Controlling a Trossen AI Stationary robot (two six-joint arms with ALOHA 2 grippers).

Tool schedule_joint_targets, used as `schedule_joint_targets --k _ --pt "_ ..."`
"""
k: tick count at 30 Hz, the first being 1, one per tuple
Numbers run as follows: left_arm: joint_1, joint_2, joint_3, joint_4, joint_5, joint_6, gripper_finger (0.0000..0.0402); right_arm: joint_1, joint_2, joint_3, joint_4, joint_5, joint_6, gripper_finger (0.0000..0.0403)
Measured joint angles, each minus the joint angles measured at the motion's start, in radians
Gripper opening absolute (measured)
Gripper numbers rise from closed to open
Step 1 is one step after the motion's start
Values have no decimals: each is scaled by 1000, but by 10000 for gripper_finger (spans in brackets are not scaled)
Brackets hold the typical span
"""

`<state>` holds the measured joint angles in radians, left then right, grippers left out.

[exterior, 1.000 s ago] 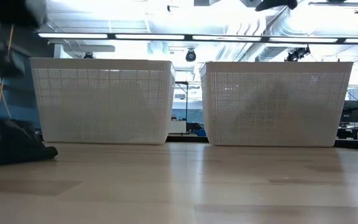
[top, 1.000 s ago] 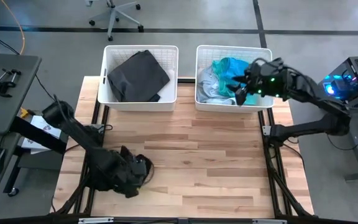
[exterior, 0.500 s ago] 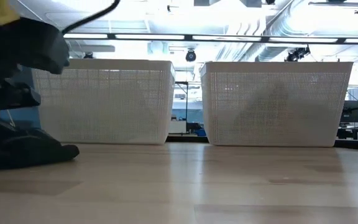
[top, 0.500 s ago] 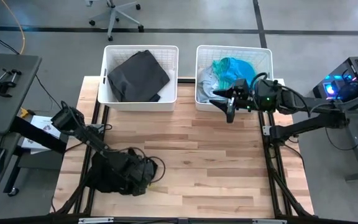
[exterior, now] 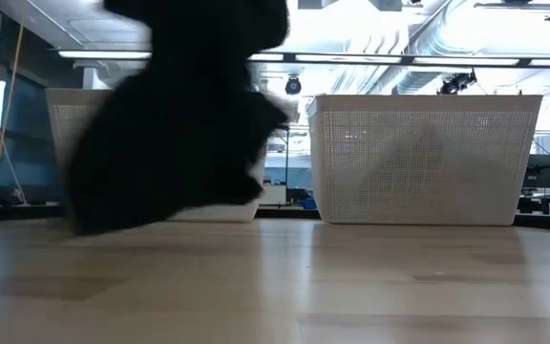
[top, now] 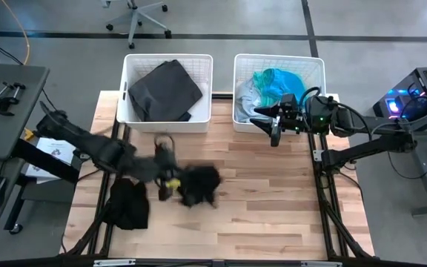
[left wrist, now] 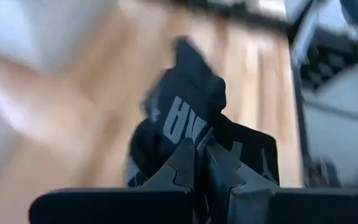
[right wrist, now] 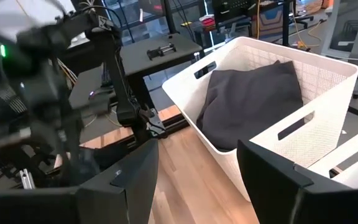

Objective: Sort clothes
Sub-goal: Put the black boxers into the left white bin

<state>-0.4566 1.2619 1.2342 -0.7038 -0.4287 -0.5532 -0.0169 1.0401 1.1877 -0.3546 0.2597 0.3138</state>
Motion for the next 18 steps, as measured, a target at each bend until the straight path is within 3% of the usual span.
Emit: schedule_joint_targets --k 4,11,16,18 --pt "69 -58 117 6 -141 172 1 0 0 0 0 0 1 209" --pt "216 -73 281 31 -236 464 1 0 0 0 0 0 6 209" --pt "359 -76 331 108 -374 720 1 0 0 0 0 25 23 209" --pt "444 -75 332 134 -382 759 1 0 0 0 0 28 23 209"
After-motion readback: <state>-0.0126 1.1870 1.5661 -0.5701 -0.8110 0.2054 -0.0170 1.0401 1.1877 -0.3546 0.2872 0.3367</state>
